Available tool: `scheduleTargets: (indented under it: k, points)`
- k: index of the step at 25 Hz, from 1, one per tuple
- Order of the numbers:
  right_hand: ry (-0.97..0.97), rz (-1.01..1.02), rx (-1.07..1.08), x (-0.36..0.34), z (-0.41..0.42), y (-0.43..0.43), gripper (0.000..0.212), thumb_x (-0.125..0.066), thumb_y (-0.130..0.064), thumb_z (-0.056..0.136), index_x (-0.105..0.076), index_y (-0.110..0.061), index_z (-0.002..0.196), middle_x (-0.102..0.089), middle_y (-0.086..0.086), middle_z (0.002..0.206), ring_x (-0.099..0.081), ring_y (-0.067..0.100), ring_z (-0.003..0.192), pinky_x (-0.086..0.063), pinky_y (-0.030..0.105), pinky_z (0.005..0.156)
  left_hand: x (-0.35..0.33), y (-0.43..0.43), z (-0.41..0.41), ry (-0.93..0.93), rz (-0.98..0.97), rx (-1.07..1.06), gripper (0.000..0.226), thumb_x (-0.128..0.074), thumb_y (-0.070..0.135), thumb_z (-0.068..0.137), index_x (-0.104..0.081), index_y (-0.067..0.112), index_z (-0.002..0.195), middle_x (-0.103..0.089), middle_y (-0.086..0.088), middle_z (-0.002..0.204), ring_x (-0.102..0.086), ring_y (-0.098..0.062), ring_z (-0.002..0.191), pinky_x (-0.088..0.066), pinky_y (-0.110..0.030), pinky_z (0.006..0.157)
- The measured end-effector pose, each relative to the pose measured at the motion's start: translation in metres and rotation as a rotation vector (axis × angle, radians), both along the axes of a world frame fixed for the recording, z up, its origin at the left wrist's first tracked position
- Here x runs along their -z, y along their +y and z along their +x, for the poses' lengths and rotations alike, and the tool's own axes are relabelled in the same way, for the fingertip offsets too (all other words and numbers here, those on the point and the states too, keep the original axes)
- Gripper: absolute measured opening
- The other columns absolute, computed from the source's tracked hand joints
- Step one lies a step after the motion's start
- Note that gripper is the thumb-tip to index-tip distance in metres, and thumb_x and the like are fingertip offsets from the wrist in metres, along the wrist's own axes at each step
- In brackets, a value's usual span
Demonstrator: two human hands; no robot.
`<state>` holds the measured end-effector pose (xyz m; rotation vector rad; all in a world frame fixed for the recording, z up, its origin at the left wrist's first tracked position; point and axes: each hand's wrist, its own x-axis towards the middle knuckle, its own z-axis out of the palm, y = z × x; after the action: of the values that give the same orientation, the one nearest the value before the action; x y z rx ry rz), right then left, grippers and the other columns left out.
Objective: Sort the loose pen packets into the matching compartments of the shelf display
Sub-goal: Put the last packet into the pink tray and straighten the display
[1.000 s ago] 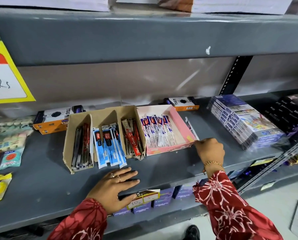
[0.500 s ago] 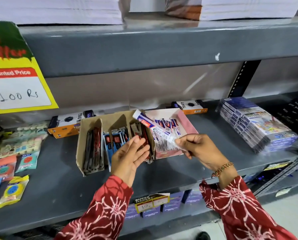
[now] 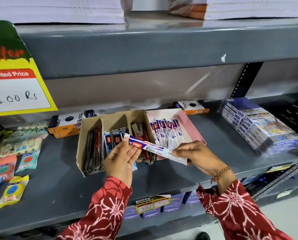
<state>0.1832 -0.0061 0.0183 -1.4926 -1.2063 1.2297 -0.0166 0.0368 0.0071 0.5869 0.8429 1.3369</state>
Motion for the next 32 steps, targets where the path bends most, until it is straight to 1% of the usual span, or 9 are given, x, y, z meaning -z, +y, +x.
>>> scheduleTargets:
  k: [2, 5, 7, 9, 16, 23, 27, 29, 32]
  points:
    - [0.078, 0.011, 0.128, 0.003, 0.001, 0.006, 0.020, -0.063, 0.002, 0.081, -0.073, -0.008, 0.067, -0.064, -0.012, 0.045, -0.045, 0.000, 0.041, -0.033, 0.012, 0.036, 0.009, -0.007, -0.002, 0.078, 0.103, 0.213, 0.047, -0.051, 0.048, 0.079, -0.063, 0.007, 0.100, -0.074, -0.009, 0.085, -0.069, -0.022, 0.082, -0.056, -0.030, 0.071]
    - [0.114, 0.041, 0.488, 0.006, 0.007, 0.020, 0.004, -0.070, -0.003, 0.078, -0.074, -0.005, 0.079, -0.068, -0.007, 0.052, -0.048, 0.004, 0.042, -0.042, 0.015, 0.044, 0.036, -0.017, -0.014, 0.716, 0.502, 0.625, 0.062, -0.036, 0.080, 0.073, -0.059, 0.036, 0.110, -0.065, 0.020, 0.110, -0.058, 0.003, 0.103, -0.046, -0.025, 0.092]
    - [-0.163, 0.020, 0.678, 0.013, 0.015, 0.033, 0.005, -0.077, -0.013, 0.072, -0.073, -0.013, 0.075, -0.074, 0.005, 0.072, -0.061, 0.013, 0.061, -0.052, 0.025, 0.068, 0.053, -0.017, -0.022, 1.272, 0.835, 0.737, 0.062, -0.028, 0.081, 0.075, -0.054, 0.044, 0.118, -0.045, 0.031, 0.125, -0.038, 0.016, 0.116, -0.035, -0.024, 0.102]
    - [-0.438, -0.031, 0.710, 0.017, 0.015, 0.044, 0.013, -0.077, -0.020, 0.070, -0.065, -0.021, 0.064, -0.074, 0.013, 0.084, -0.066, 0.027, 0.080, -0.053, 0.034, 0.081, 0.072, -0.012, -0.029, 1.561, 1.151, 0.658, 0.064, -0.023, 0.075, 0.084, -0.060, 0.036, 0.119, -0.049, 0.021, 0.130, -0.038, 0.006, 0.120, -0.039, -0.027, 0.099]
    - [-0.989, -0.288, 0.484, 0.022, 0.002, 0.062, 0.029, -0.057, -0.018, 0.085, -0.059, -0.001, 0.108, -0.064, 0.020, 0.111, -0.061, 0.040, 0.101, -0.052, 0.045, 0.085, 0.094, -0.005, -0.032, 1.484, 1.313, 0.589, 0.049, -0.035, 0.059, 0.092, -0.069, 0.026, 0.107, -0.061, 0.007, 0.122, -0.048, -0.012, 0.120, -0.042, -0.034, 0.098]
    - [-0.768, -0.033, 0.540, 0.023, 0.015, 0.061, 0.019, -0.055, -0.006, 0.080, -0.073, -0.008, 0.086, -0.073, 0.018, 0.094, -0.064, 0.039, 0.087, -0.056, 0.042, 0.083, 0.089, -0.008, -0.032, 1.546, 1.301, 0.579, 0.053, -0.030, 0.060, 0.093, -0.067, 0.028, 0.110, -0.061, 0.010, 0.123, -0.045, -0.006, 0.121, -0.044, -0.036, 0.095]
    - [-0.750, 0.018, 0.473, 0.015, 0.027, 0.062, 0.021, -0.059, -0.005, 0.080, -0.072, -0.012, 0.095, -0.073, 0.016, 0.101, -0.064, 0.035, 0.095, -0.052, 0.040, 0.093, 0.060, -0.006, -0.011, 1.452, 1.235, 0.242, 0.042, -0.038, 0.045, 0.095, -0.069, 0.019, 0.107, -0.066, 0.006, 0.114, -0.051, -0.007, 0.113, -0.040, -0.035, 0.097]
    - [-0.845, -0.023, 0.319, 0.013, 0.030, 0.067, 0.024, -0.063, -0.011, 0.081, -0.070, -0.015, 0.105, -0.070, 0.015, 0.109, -0.063, 0.033, 0.101, -0.049, 0.037, 0.095, 0.031, 0.007, 0.012, 1.592, 1.230, 0.090, 0.039, -0.041, 0.036, 0.090, -0.067, 0.016, 0.110, -0.065, 0.001, 0.116, -0.053, -0.017, 0.114, -0.029, -0.042, 0.104]
    - [-1.005, -0.044, 0.084, 0.014, 0.029, 0.073, 0.027, -0.062, -0.016, 0.084, -0.067, -0.017, 0.111, -0.068, 0.013, 0.114, -0.061, 0.031, 0.104, -0.048, 0.038, 0.097, -0.008, 0.032, 0.049, 1.929, 1.035, 0.311, 0.046, -0.035, 0.035, 0.095, -0.038, 0.021, 0.139, -0.035, 0.003, 0.146, -0.035, -0.019, 0.130, -0.003, -0.048, 0.112]
